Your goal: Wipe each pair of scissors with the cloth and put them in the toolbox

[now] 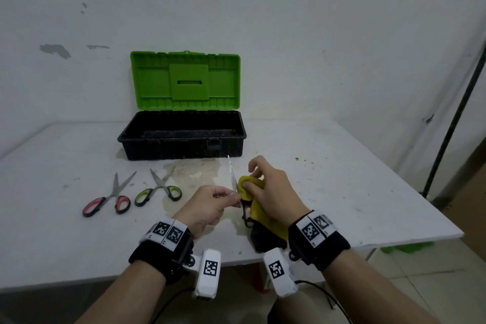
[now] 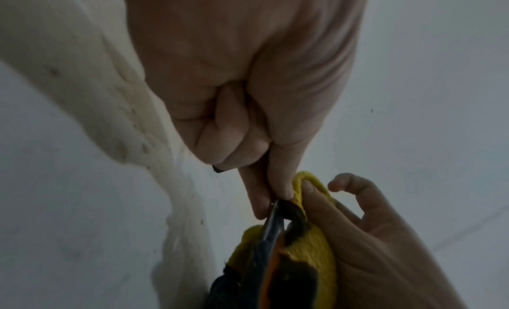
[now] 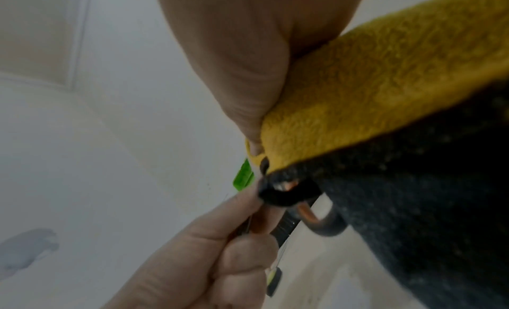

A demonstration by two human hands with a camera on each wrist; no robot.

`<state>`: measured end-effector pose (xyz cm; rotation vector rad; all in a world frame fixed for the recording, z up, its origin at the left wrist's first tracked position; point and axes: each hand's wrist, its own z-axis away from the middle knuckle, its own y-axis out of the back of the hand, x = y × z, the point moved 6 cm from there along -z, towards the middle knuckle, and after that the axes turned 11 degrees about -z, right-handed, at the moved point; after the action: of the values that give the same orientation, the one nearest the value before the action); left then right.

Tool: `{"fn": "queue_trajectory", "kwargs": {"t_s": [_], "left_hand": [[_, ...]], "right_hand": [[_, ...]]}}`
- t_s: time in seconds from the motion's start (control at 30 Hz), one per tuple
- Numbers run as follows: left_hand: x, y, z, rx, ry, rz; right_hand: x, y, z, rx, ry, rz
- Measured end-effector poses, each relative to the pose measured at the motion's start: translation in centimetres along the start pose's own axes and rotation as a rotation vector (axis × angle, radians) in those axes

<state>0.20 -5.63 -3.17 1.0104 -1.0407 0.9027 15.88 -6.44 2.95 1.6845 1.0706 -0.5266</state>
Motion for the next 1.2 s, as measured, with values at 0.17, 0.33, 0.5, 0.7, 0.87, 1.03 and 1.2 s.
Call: {"fn": "queue_trajectory", "kwargs": {"t_s": [0.17, 0.33, 0.5, 0.7, 0.87, 1.03, 1.2], "left_hand": [[-0.2, -0.6, 0.0, 0.011, -0.001, 0.056], [-0.5, -0.4, -0.3, 0.006, -0.003, 0.08], [-0.2, -0.5, -0.5, 0.005, -0.008, 0.059], [1.0, -0.6, -0.2, 0.019, -0.048, -0.022], [1.0, -0.2, 0.0, 0.014, -0.068, -0.111], [0.1, 0.0, -0.1, 0.021, -0.006, -0.058], [0.8, -0.6, -0.4, 0.001, -0.017, -0.048]], "right_hand": [[0.0, -0.2, 0.1, 0.098, 0.09, 0.217], [-0.1, -1.2, 2.0, -0.009, 0.181, 0.439], [0.5, -1.1, 2.3, -0.059, 0.152, 0.362], [-0.6, -0.5, 2.5, 0.027, 0.27, 0.279], [0.0, 0.3, 1.8, 0.05, 0.21, 0.346], [0.5, 3.5, 0.5, 0.173, 0.085, 0.269], [-1.7, 0.4, 2.1, -0.039, 0.219, 0.406]]}}
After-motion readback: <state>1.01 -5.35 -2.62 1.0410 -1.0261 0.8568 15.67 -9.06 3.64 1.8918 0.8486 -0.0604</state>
